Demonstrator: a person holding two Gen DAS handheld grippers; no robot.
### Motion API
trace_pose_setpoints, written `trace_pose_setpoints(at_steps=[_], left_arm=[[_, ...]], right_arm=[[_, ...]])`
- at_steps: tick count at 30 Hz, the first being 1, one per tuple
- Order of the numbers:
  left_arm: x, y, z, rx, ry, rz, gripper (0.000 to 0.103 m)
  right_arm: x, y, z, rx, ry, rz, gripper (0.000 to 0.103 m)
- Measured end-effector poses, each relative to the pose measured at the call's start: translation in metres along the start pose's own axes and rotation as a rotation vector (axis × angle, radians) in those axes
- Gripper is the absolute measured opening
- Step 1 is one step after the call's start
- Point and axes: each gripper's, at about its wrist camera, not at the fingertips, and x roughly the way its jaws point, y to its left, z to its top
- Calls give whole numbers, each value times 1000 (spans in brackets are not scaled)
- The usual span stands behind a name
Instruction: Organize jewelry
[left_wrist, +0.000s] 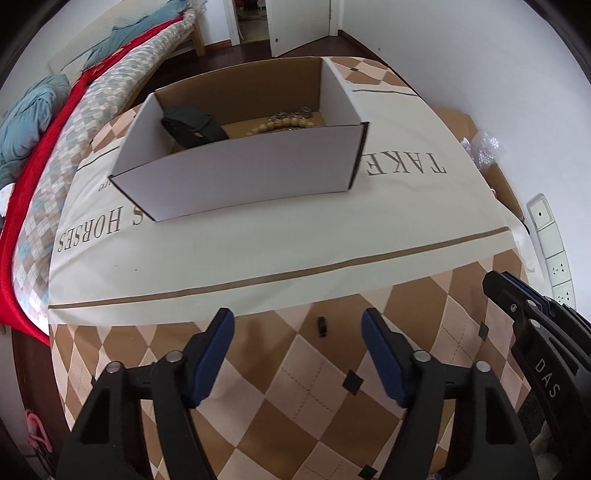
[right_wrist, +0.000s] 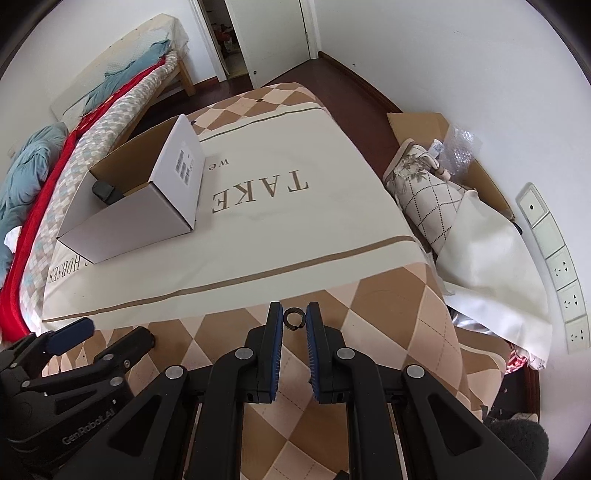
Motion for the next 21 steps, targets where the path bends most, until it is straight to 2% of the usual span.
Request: trace_pose_setpoints(at_steps=[7,9,12,21], left_arm=[[5,-6,0,19,12,-12,36],[7,-7,-1,24,18,-15,18],[9,-8,-3,34,23,-16,5],[-15,1,-2,10,-34,-45,2]], right_arm=[[-2,-2,-1,12,-3,2,13],[-4,-2,0,11,-6,4,13],[-6,-1,1,11,-12,8,13],[-21,1,8,15,-50,18,13]])
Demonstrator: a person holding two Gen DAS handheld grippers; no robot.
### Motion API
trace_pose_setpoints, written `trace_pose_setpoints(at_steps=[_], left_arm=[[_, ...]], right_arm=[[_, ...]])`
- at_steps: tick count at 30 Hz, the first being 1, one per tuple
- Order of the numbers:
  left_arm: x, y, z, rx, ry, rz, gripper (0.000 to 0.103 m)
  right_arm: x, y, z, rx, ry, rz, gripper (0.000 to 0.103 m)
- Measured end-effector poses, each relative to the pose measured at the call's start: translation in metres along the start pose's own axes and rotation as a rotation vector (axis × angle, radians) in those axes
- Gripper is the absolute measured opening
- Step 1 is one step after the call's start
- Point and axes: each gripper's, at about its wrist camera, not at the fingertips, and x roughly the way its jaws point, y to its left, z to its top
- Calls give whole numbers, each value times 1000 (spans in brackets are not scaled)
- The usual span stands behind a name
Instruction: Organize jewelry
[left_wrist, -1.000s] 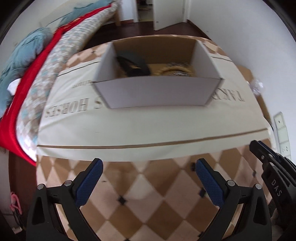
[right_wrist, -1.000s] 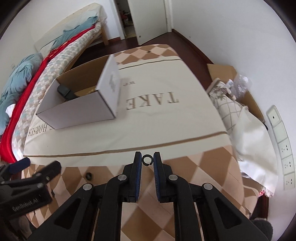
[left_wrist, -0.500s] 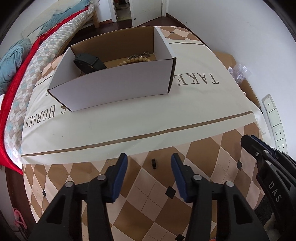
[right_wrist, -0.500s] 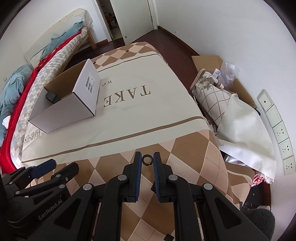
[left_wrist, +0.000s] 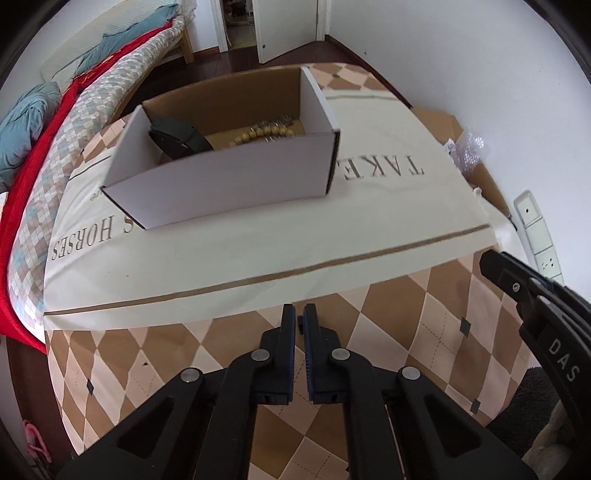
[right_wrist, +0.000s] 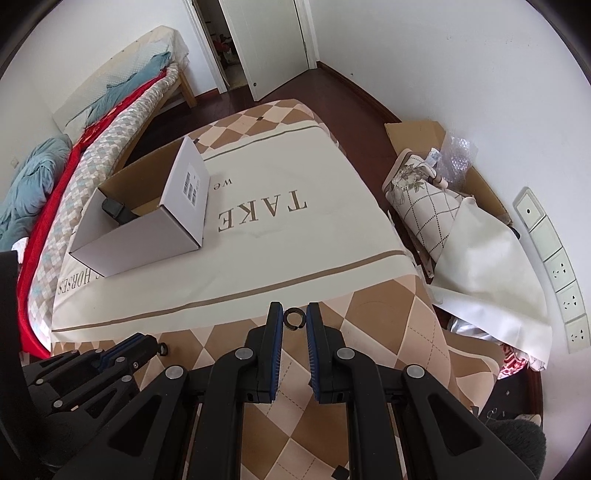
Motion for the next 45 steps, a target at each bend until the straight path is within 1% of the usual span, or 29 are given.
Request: trace_pose_setpoints(at_steps=[4,6,9,13,14,15,16,17,18,19,20,21,25,27,29,30,31,33,34,36,40,45], left_arm=[[-29,31,7,-71,-48,-24,2],[-43,53,12,-110,-73,-20,2],[-54,82,18,-159,-91,-6,2],[-55,100,19,-190,-84,-4,2],[-50,99,17,-191,-65,-32,2],[-45,97,16,-198,-49,-50,6],[-39,93,13,-201,-32,-71,7],[-33,87,11,-191,-9,-94,15],[-25,78,8,-180,16,-112,37],[-19,71,5,-176,33,-120,49],[-12,62,1,-167,41,-136,56],[-7,55,-2,-156,43,-141,56],[17,22,-10,-72,75,-106,56],[25,14,-12,-53,90,-89,55],[28,10,-13,-45,84,-69,54],[29,8,-13,-40,81,-59,47],[29,6,-13,-33,70,-43,42],[29,5,-12,-23,61,-32,9],[29,5,-11,-19,62,-33,4],[29,4,-10,-13,56,-35,2],[22,8,-10,-5,26,-23,2],[-3,23,-7,-22,-21,-31,2]], right_arm=[[-11,0,5,5,-16,16,13],[-16,1,7,10,-29,27,13],[-21,1,9,16,-43,43,13],[-23,5,10,18,-42,66,13],[-23,6,10,17,-40,71,13],[-23,7,10,15,-39,73,13],[-23,9,10,10,-40,74,13],[-23,10,10,8,-41,75,13],[-23,11,10,8,-40,75,13],[-23,11,10,9,-37,74,13],[-22,11,10,10,-35,72,13],[-22,11,9,11,-33,70,13],[-19,6,7,18,-22,55,13],[-18,3,7,21,-19,48,13],[-18,0,6,24,-18,43,13],[-18,-1,6,25,-17,40,13],[-17,-2,6,27,-17,39,13],[-17,-3,7,28,-18,37,13],[-17,-3,7,30,-18,38,13],[-17,-3,8,31,-20,39,13],[-21,0,10,29,-30,50,13],[-27,5,12,27,-44,67,13]])
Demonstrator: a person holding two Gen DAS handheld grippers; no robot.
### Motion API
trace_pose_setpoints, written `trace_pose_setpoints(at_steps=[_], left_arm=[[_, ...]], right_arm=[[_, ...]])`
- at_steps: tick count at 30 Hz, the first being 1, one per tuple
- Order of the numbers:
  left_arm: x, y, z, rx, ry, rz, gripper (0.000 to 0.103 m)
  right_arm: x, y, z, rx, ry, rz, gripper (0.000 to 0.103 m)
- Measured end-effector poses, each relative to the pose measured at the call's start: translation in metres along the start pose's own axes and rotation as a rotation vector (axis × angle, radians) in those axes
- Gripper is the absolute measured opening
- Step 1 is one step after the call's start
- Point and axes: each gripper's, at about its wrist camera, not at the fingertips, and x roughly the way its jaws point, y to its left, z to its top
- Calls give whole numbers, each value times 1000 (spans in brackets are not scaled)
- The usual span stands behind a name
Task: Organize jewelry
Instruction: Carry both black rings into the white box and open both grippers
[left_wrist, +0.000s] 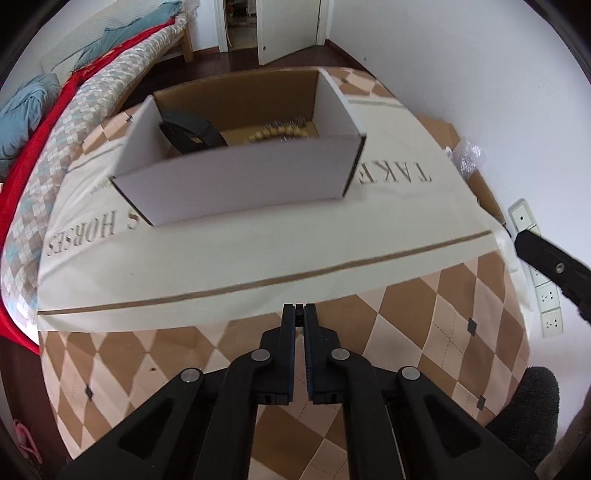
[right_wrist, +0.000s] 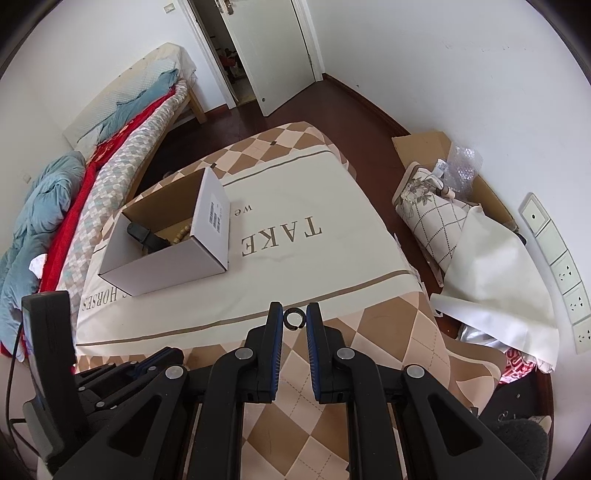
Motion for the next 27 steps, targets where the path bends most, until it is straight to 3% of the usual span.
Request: trace_pose_setpoints(at_steps=[9,14,19,27], left_arm=[[-68,61,42,-87,-124,-17,2],[-70,85,83,-119,-145,-16,2],[-43,104,125,-125,-92,-27,2],[0,124,153,-154,26,-77,5]], right_arm=[[-10,28,22,-27,-25,90,13],[3,62,53,-59,-16,182,13],[42,98,89,-67,74,274,13],[114,132,115,-75,262,345,13]])
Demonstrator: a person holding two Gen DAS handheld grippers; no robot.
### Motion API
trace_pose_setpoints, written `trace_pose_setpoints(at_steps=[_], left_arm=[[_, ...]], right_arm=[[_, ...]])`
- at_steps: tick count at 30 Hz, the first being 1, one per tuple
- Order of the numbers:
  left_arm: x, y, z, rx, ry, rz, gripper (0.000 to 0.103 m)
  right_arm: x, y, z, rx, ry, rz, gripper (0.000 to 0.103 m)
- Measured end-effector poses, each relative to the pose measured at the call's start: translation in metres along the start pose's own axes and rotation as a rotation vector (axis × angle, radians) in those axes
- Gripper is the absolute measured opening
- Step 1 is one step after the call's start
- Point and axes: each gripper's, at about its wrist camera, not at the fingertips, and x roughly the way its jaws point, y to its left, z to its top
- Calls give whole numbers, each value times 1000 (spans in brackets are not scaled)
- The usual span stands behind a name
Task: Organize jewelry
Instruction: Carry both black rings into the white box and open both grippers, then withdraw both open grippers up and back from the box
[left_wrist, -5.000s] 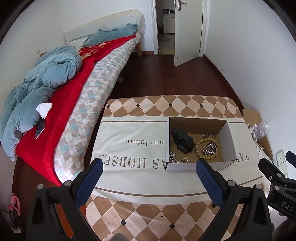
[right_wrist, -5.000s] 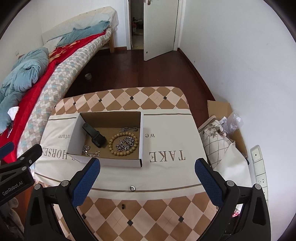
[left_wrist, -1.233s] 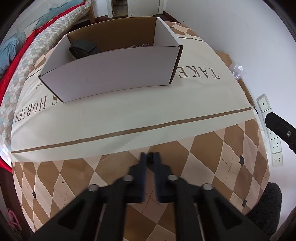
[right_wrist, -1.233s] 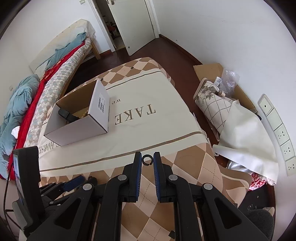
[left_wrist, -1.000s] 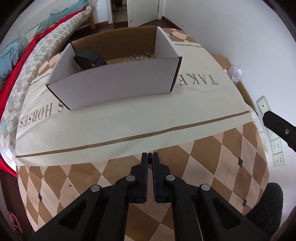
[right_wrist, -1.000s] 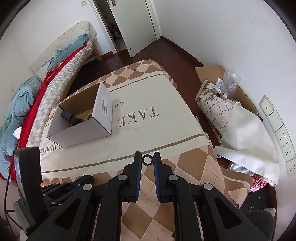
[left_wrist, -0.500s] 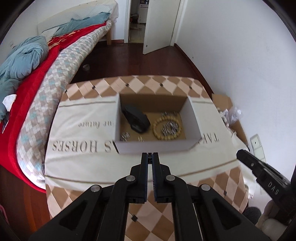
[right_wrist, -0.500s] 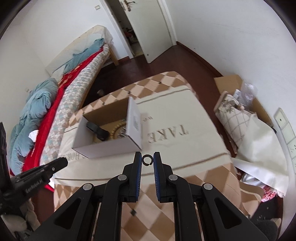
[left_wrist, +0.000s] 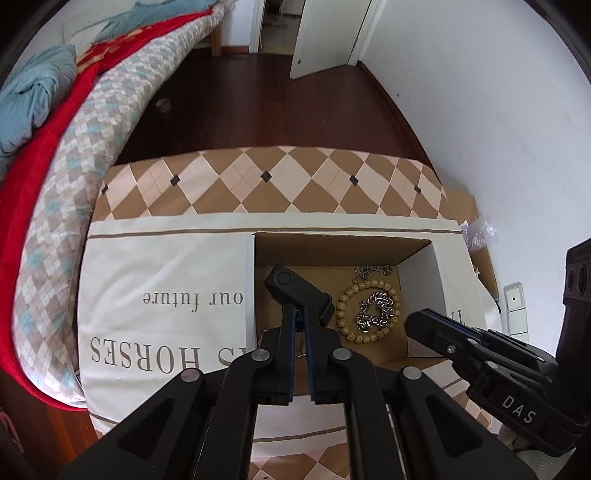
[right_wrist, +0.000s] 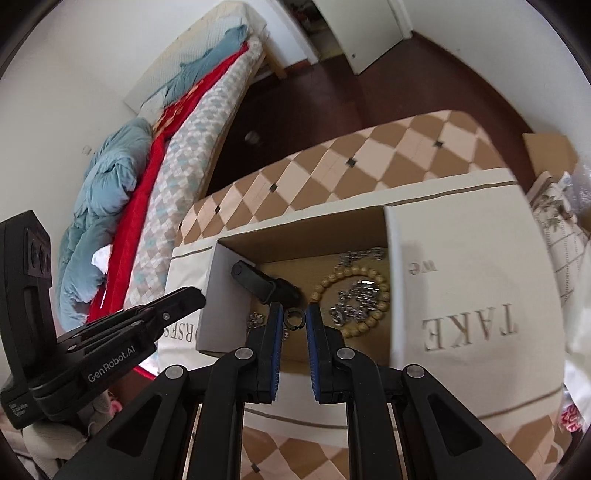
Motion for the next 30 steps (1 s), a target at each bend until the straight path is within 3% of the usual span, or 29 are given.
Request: trace_pose_setpoints(at_steps=[4,8,10,12,14,16,18,21,24,30], left_arm=[[6,4,7,-33,32,-7,7],[-2,7,11,-47,10,5,11],[-7,9,13,-48,-9,32,25],[-17,12,11,-44,-54,68,55],[-25,15,8,-44,-97,116,72],[-31,16,3,-39,-129,156,75],[-35,18,-3,-32,-148,213,96],[-36,18,-15,-21,-158,261,101],[-33,16,-27,-4,-147,292,102],[-23,12,-44,12,-115,309,102]], right_arm=[[16,-2,13,57,45,41,15],[12,-2,19,69,29,35,26],[7,-2,19,65,20,14,31],[-1,-2,17,44,-4,-20,33],[-11,-1,15,19,-32,-71,38],[-21,-1,11,-6,-63,-141,54],[-30,-3,6,-34,-89,-228,65],[-30,-1,-2,-75,-91,-356,88],[-26,0,-13,-113,-79,-444,100],[-24,3,-28,-140,-94,-535,103]])
